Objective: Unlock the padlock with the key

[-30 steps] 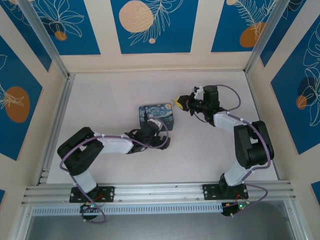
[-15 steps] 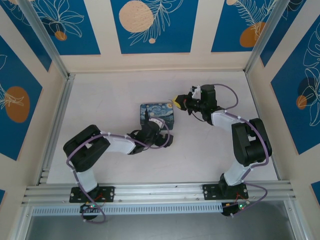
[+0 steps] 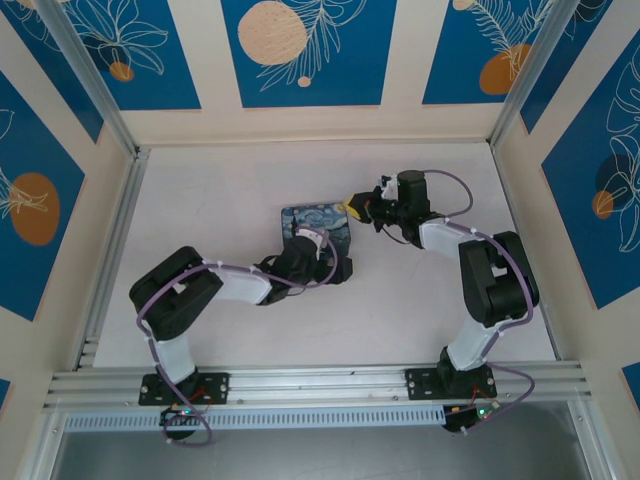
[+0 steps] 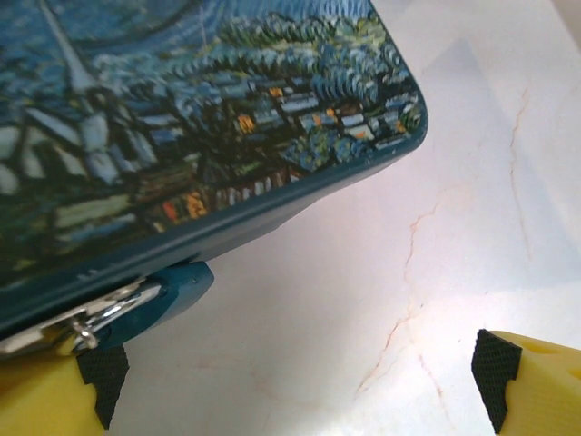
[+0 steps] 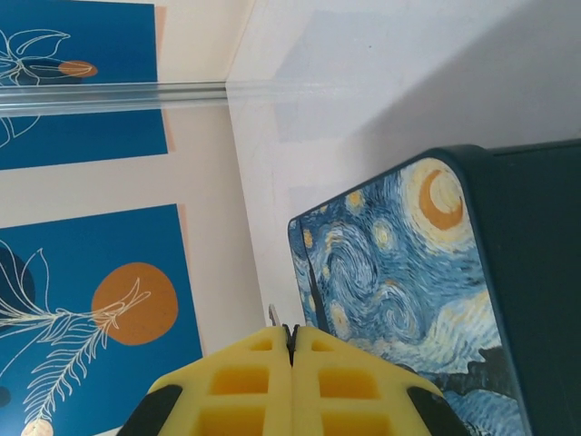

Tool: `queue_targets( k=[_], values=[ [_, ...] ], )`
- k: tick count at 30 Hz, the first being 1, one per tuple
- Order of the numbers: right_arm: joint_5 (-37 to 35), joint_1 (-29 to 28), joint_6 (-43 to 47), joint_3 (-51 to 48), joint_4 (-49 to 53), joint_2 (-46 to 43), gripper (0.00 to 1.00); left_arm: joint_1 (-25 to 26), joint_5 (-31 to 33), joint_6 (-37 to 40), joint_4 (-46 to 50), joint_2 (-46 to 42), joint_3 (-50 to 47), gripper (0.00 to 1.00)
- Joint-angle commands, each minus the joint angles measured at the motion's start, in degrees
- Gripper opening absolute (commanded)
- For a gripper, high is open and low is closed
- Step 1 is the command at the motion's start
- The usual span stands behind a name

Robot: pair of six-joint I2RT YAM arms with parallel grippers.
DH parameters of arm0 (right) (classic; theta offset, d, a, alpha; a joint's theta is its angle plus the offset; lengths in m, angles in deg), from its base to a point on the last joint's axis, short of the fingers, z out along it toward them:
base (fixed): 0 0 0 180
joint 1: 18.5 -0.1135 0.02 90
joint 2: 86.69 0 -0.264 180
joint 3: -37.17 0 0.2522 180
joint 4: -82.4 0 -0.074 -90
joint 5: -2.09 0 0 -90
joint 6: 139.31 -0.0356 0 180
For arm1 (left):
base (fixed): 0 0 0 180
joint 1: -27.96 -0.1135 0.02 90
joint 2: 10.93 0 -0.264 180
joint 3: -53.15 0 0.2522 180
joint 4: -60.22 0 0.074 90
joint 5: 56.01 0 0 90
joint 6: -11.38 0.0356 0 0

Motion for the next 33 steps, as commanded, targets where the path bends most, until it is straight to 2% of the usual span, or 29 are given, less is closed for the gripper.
queue_targets(
  k=[1, 9, 14, 20, 26, 31, 33],
  values=[
    [-0.27, -0.40, 1.16, 1.46, 0.66, 0.86, 0.00, -1.30, -1.90, -4.45, -5.64, 0.86, -0.88, 0.98],
    [-0.04, -0.40, 0.98, 1.46, 0.04, 1.52, 0.00, -2.04, -3.26, -8.65, -8.63, 1.77, -1.73, 0.98],
    [0.10, -0.48, 0.70, 1.29, -0.66, 1.97, 0.00, -2.04, -1.40, -7.99, -6.27, 2.97, -1.46, 0.98],
    [0.45, -0.70, 0.37, 1.54, -1.50, 2.77, 0.00, -2.03, 1.29, -3.51, -1.76, 3.76, 0.08, 0.98],
    [1.22, -1.01, -0.04, 1.90, -2.50, 4.05, 0.00, -1.82, 6.04, -0.07, 1.59, 2.82, 0.65, 0.98],
    [1.40, -1.31, -0.24, 2.47, -2.77, 4.68, 0.00, -0.74, 14.23, 2.60, 6.89, -0.83, 1.33, 0.98],
    [1.40, -1.37, -0.27, 2.69, -2.77, 4.85, 0.00, -0.48, 15.57, 3.71, 8.14, -1.50, 1.82, 0.98]
  ],
)
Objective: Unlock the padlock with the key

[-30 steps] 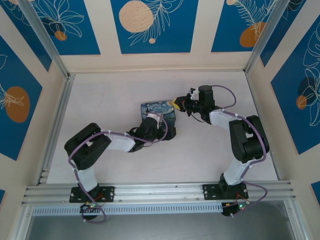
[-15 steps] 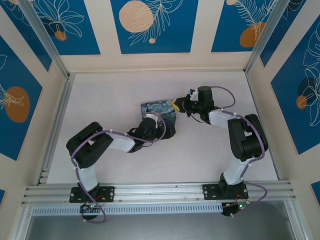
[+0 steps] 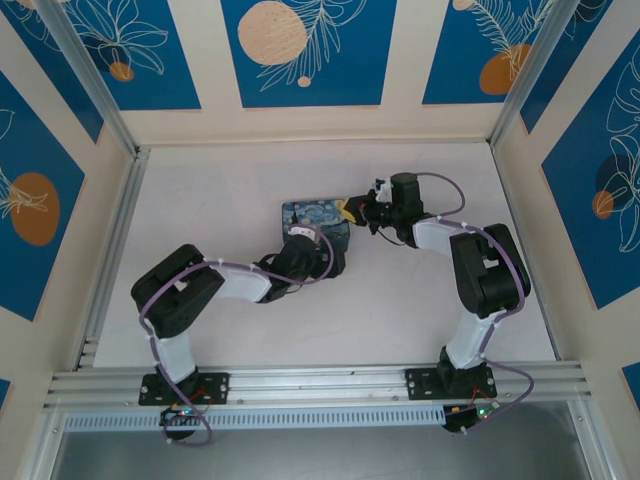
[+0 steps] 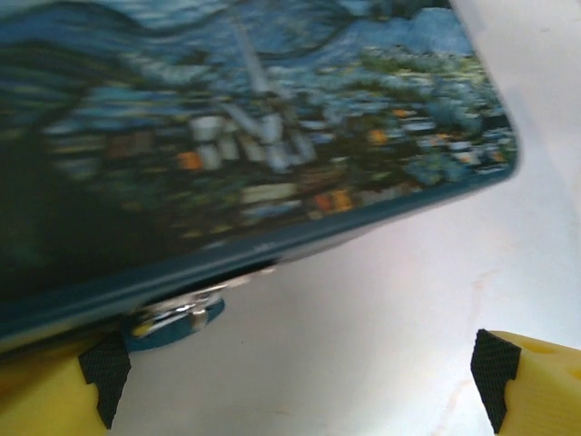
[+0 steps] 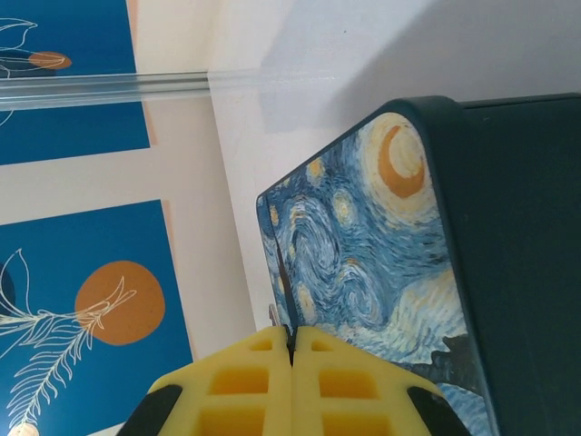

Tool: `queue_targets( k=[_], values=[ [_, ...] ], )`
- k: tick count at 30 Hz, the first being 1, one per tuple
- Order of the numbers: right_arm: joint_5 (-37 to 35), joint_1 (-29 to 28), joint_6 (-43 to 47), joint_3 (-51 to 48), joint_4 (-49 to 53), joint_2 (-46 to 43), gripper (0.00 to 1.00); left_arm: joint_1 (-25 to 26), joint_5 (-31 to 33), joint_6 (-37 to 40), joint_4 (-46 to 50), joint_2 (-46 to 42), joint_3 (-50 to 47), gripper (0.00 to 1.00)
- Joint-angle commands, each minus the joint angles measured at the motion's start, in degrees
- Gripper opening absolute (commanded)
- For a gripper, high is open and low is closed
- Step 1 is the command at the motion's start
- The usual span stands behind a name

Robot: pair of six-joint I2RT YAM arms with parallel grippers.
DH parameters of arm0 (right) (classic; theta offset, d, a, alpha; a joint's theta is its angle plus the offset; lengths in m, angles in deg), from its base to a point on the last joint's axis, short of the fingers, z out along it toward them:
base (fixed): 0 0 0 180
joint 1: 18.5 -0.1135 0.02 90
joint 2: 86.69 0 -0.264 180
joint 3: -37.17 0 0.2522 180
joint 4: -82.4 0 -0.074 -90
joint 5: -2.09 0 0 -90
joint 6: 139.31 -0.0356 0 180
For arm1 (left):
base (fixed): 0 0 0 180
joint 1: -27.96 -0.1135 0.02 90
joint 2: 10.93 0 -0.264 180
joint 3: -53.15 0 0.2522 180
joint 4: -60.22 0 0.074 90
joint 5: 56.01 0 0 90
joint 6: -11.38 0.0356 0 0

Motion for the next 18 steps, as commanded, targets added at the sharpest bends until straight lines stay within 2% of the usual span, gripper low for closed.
queue_targets(
  k=[1, 5, 18],
  values=[
    [1.29, -0.40, -0.29, 1.94, -0.92, 0.98, 0.00, 0.43, 6.87, 3.55, 5.59, -2.18, 1.78, 0.98],
    [1.27, -0.68, -0.38, 2.30, -0.74, 1.30, 0.00, 0.45, 5.58, 4.26, 5.83, -1.01, 2.86, 0.99],
    [0.53, -1.05, -0.20, 1.95, 0.04, 1.78, 0.00, 0.47, -6.20, 3.46, 1.44, 3.15, 5.71, 0.98]
  ],
)
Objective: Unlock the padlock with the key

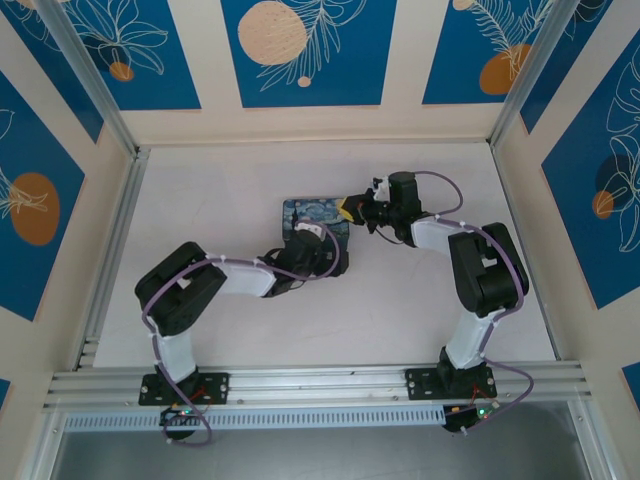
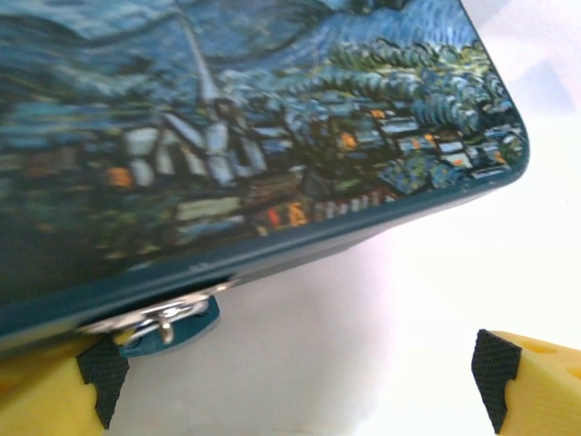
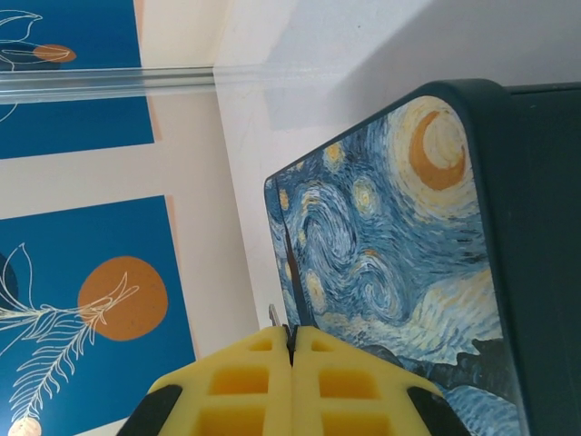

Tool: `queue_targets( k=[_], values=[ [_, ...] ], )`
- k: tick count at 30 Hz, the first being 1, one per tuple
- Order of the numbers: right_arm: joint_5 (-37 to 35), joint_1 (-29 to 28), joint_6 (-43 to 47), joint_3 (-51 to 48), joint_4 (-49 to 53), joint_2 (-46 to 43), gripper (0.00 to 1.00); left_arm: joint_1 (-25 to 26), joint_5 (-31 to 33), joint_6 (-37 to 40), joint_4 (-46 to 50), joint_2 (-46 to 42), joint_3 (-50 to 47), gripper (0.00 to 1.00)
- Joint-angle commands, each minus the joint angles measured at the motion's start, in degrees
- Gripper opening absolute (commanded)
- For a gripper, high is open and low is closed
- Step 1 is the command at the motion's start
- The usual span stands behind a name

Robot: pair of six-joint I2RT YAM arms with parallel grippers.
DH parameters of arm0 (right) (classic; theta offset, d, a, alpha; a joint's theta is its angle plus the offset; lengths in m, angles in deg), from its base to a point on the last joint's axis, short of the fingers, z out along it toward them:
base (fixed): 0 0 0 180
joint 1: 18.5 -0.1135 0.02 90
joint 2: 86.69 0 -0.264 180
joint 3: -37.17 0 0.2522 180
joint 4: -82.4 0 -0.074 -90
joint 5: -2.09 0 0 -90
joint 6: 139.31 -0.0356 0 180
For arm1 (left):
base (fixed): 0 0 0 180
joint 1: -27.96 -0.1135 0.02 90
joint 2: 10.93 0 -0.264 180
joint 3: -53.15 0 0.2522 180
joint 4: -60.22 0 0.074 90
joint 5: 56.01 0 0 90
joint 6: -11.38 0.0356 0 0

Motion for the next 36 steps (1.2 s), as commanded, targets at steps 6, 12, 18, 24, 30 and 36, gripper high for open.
queue_targets(
  k=[6, 12, 18, 24, 30, 36],
  values=[
    [0.18, -0.37, -0.11, 0.77, -0.08, 1.64, 0.00, 0.31, -3.54, -1.33, -2.77, 2.06, 0.99, 0.98],
    [0.20, -0.33, -0.03, 0.39, -0.24, 1.80, 0.00, 0.24, -4.71, -3.36, -5.06, 1.99, 0.08, 0.99],
    [0.29, -0.30, -0.03, 0.24, -0.47, 2.31, 0.00, -0.56, -7.56, -7.00, -8.11, 1.11, 0.77, 0.99],
    [0.37, -0.31, -0.08, -0.15, -0.78, 2.53, 0.00, -2.11, -8.34, -12.36, -12.95, -0.03, -1.11, 1.00],
    [0.45, -0.30, -0.29, -0.15, -1.36, 3.01, 0.00, -3.16, -8.15, -17.33, -17.61, 0.84, -3.44, 1.00],
    [0.72, -0.14, -0.47, -0.32, -1.88, 3.45, 0.00, -3.21, -9.41, -18.14, -18.96, 3.08, -3.18, 0.99]
  ],
)
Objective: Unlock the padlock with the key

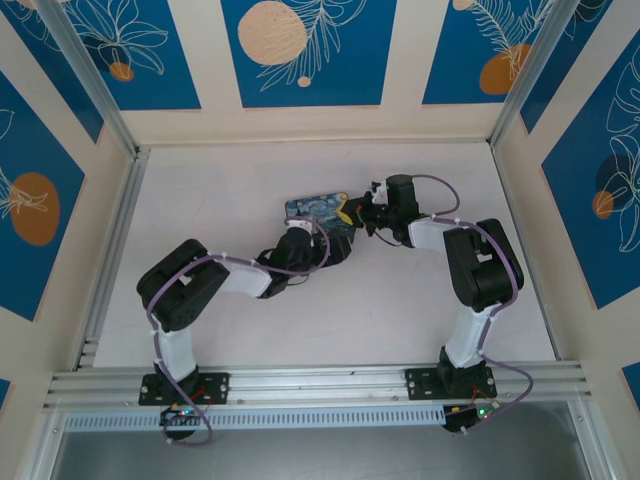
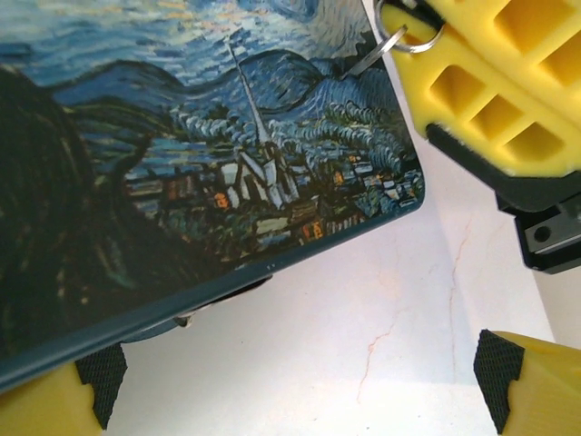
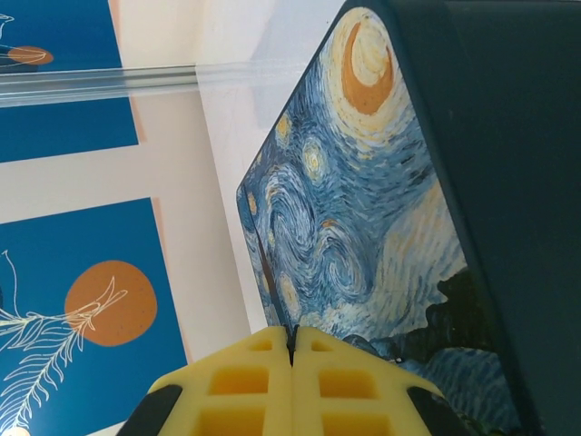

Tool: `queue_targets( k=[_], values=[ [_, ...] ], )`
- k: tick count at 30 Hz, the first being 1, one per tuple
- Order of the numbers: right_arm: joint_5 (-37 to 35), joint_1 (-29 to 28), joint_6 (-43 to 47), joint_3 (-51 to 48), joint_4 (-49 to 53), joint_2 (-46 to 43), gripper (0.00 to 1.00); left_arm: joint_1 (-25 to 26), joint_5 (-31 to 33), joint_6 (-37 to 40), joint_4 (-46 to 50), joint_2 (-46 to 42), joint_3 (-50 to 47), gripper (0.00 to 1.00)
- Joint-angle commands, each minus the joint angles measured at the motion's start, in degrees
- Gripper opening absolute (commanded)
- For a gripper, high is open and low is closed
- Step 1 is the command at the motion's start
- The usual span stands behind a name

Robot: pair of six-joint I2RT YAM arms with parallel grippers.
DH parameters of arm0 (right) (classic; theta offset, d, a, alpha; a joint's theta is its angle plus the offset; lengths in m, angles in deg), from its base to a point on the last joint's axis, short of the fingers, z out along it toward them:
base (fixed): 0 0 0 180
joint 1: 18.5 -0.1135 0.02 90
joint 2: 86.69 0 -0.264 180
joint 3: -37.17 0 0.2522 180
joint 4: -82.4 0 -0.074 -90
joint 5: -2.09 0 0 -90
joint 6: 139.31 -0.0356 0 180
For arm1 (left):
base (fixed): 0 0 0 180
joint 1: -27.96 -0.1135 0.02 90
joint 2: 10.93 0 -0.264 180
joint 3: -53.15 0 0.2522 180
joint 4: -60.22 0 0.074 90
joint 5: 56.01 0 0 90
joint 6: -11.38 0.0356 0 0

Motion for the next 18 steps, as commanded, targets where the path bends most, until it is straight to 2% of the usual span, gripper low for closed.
queue_targets(
  k=[1, 9, 18],
  values=[
    [0.70, -0.06, -0.42, -0.31, -0.65, 0.86, 0.00, -0.55, -2.06, -0.81, -2.55, 2.01, 0.38, 0.99],
    [1.01, -0.03, -1.04, -0.57, -1.87, 1.50, 0.00, -0.17, 2.48, 8.71, 10.94, 1.26, 4.34, 0.98],
    [1.16, -0.03, -1.38, -0.44, -2.15, 1.69, 0.00, 0.25, 10.39, 15.55, 17.81, 1.39, 6.14, 0.98]
  ],
)
